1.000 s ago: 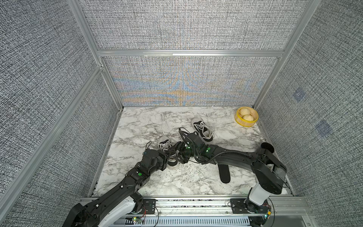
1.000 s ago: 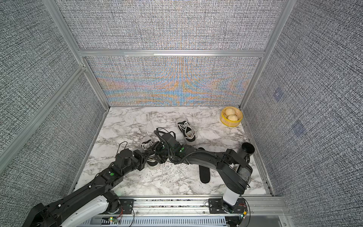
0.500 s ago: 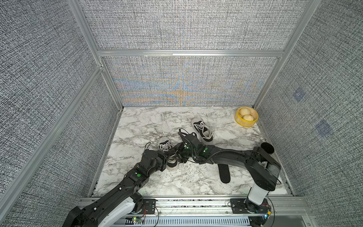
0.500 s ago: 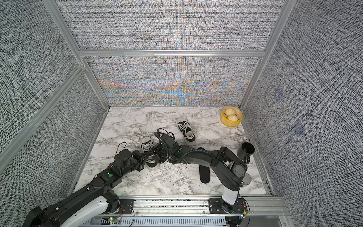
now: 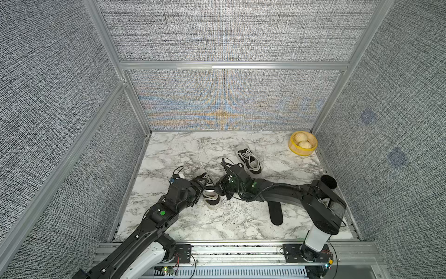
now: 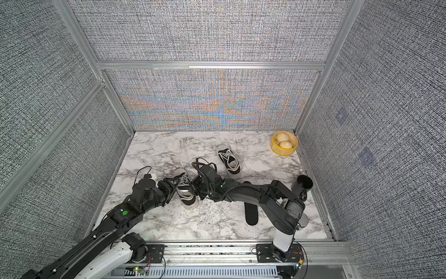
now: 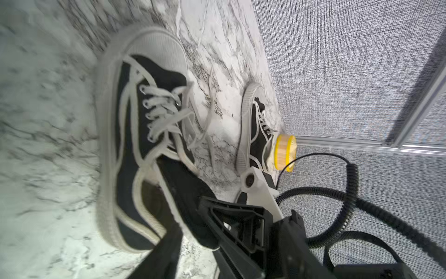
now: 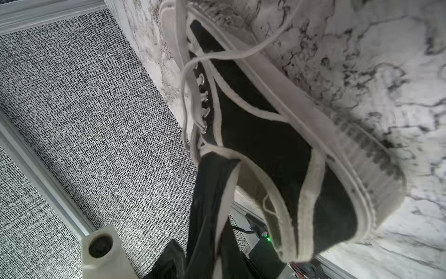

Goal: Remove the insole from the shoe

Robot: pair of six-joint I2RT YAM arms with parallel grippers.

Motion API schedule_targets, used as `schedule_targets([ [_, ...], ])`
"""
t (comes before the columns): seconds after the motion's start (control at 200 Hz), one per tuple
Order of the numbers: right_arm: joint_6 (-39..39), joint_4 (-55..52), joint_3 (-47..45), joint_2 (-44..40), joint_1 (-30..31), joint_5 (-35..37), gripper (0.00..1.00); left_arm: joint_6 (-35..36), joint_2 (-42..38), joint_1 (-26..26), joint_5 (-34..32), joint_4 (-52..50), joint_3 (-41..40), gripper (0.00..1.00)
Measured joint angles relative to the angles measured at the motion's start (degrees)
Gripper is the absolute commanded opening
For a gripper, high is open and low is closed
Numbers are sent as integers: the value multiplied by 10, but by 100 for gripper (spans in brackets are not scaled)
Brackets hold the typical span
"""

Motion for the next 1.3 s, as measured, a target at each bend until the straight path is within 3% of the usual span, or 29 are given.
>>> schedule_targets([
  [0.185,-45,-11,0,-2,-9,-22,0,104,21,22,-22,-100,5,62],
  [0.37,-105,-38,7,5,-12,-42,0,179,99,33,-1,-95,10,57],
  [0.52,-146,-51,5,12,-13,-54,0,233,165,41,10,-66,29,58],
  [0.871,-181,-45,-4,23,-14,-68,0,268,262,51,36,-29,59,57],
  [1.101,-186,-45,-4,23,-14,-68,0,281,324,51,54,-16,83,45],
  [1.226,-187,-45,-4,21,-14,-68,0,288,338,51,61,-25,92,32],
  [1.301,-192,-50,-2,20,-14,-68,0,290,338,51,59,-32,94,29],
])
